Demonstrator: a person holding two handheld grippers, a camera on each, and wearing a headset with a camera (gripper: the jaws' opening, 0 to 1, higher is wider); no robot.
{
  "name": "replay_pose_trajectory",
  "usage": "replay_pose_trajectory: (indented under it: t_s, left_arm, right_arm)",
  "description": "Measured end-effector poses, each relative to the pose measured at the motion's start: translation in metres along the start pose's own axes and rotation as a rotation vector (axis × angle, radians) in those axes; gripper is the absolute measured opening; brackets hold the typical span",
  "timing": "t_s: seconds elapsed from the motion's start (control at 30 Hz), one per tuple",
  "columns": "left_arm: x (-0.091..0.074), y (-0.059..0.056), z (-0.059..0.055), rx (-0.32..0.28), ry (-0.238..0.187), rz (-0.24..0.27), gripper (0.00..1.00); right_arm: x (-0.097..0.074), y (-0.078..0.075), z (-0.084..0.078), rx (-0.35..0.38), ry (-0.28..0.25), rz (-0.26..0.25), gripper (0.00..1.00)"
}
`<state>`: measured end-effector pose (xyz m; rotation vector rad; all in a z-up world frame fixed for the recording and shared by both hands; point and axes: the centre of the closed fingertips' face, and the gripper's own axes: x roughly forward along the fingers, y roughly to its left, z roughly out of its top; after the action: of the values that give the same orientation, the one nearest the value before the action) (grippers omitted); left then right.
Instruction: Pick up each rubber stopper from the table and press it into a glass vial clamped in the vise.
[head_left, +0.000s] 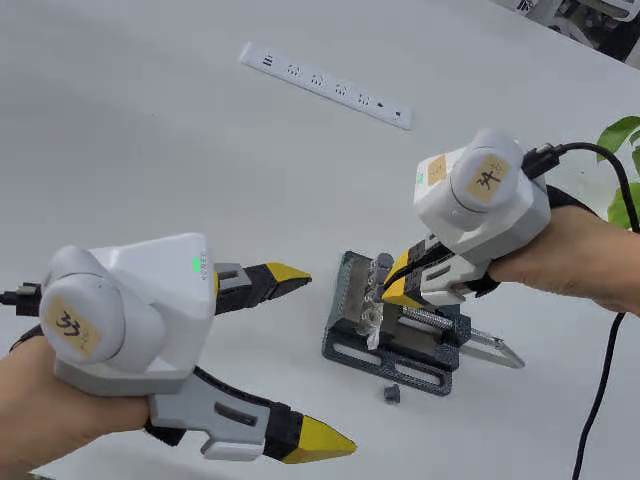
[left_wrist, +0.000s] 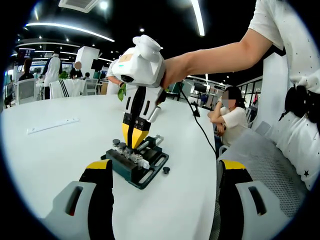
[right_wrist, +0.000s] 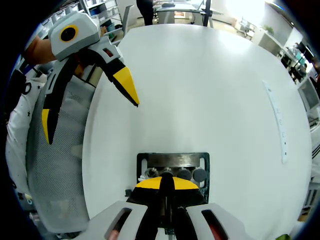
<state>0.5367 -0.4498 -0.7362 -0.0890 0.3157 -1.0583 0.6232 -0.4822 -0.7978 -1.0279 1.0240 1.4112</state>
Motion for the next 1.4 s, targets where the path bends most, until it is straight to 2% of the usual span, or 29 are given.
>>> replay_pose_trajectory:
  t_s: [0.5,0.57,0.73,1.17,1.4]
  left_arm:
    - [0.0023,0.0023,0.0010,-0.002,-0.011,-0.003,0.85]
    - [0.0023,0.0027,0.0011,-0.001,-0.011,-0.003,0.85]
    - [0.0035,0.0027,0.0019,0.001,-0.011,-0.005,0.84]
    - [0.0053,0.0063,0.0022,-0.004,-0.022,-0.001,0.84]
    - [0.0051,0.0081,0.0016,-0.006,-0.025,0.002,0.84]
  right_arm:
    - [0.0029,-0.0009,-0.0010,-0.004,0.023,0.006,0.00]
    - [0.0028,-0.0005,-0.0012,-0.024,0.033,0.006,0.00]
    - [0.0035,-0.0023,0.0003,-0.003,0.038,0.008,0.00]
    - [0.0042,-0.0020,0.0003,-0.012,0.073,0.018,0.00]
    - [0.0042,-0.0009,-0.0004,0.008,0.064,0.025,0.00]
